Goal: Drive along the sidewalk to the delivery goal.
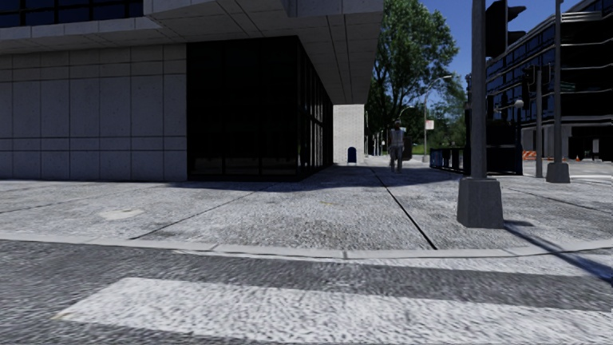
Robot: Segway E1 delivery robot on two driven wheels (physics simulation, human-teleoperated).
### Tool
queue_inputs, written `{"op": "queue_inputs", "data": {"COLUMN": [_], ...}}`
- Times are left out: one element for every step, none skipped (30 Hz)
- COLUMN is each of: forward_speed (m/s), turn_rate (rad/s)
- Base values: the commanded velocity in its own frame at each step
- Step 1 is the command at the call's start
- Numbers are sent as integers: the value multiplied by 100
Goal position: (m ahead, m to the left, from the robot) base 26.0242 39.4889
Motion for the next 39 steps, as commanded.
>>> {"op": "queue_inputs", "data": {"forward_speed": [200, 200, 200, 200, 200, 200, 200, 200, 200, 200, 200, 200, 200, 200, 200, 200, 200, 200, 200, 200, 200, 182, 154, 140, 135, 134, 134, 134, 134, 134, 134, 134, 134, 134, 134, 134, 134, 134, 134], "turn_rate": [0, 0, 0, 0, 0, 0, 0, 0, 0, 0, 0, 0, 0, 0, 1, 3, 3, 5, 11, 17, 17, 21, 26, 30, 38, 43, 43, 49, 52, 52, 52, 52, 52, 52, 52, 52, 52, 52, 52]}}
